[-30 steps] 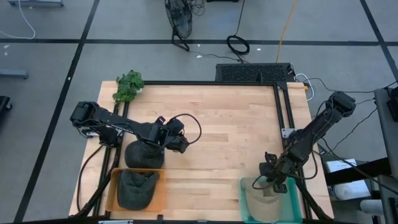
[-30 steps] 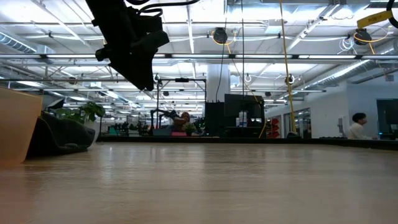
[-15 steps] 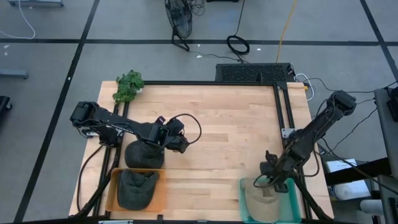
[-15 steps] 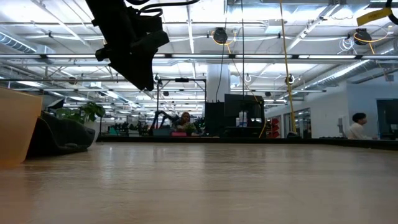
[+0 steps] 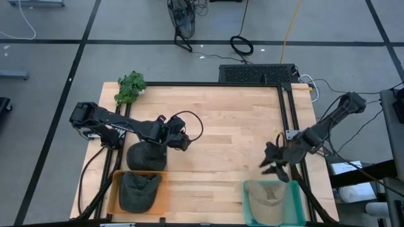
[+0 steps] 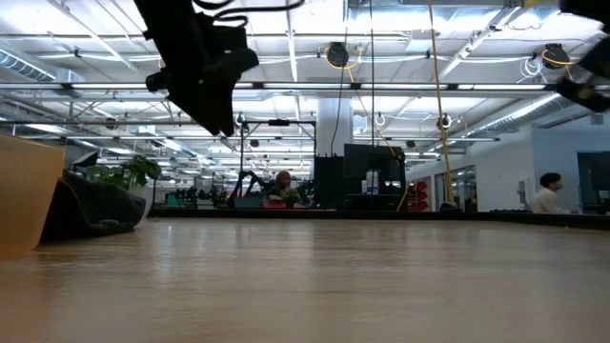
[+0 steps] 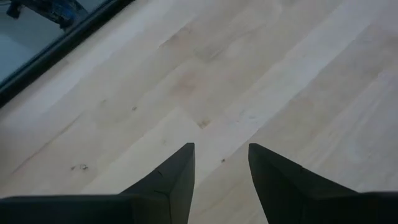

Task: Pick & Place hat
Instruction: Put the black cap into the orange bin

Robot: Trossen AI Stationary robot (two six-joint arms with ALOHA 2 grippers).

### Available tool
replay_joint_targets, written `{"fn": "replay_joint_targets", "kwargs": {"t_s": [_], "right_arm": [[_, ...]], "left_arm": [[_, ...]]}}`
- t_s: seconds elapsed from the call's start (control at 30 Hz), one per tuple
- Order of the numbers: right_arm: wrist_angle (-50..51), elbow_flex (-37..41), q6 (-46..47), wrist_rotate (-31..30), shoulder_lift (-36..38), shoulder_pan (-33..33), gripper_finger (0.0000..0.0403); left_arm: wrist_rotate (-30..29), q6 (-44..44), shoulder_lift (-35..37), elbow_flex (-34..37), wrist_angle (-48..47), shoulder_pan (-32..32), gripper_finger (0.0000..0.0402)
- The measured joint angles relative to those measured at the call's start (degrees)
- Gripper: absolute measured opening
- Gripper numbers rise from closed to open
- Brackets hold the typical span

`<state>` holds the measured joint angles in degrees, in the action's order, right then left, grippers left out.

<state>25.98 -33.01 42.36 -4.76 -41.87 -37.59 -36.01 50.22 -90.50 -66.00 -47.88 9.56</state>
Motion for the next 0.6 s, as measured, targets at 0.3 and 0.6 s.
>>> {"fn": "replay_joint_targets", "kwargs": {"t_s": [0.3,0.6], "right_arm": [[-19.82,0.0,-25.07,-24.97,-4.23,5.24,0.0139],[-39.01,-0.02,-34.29,-9.86,-24.53,17.24,0.0139]], "left_arm": [[-0.67,13.19,2.4,0.02,-12.21,0.52,0.0163],[4.73,15.09,2.38,0.11,-12.46,3.03,0.0163]]}}
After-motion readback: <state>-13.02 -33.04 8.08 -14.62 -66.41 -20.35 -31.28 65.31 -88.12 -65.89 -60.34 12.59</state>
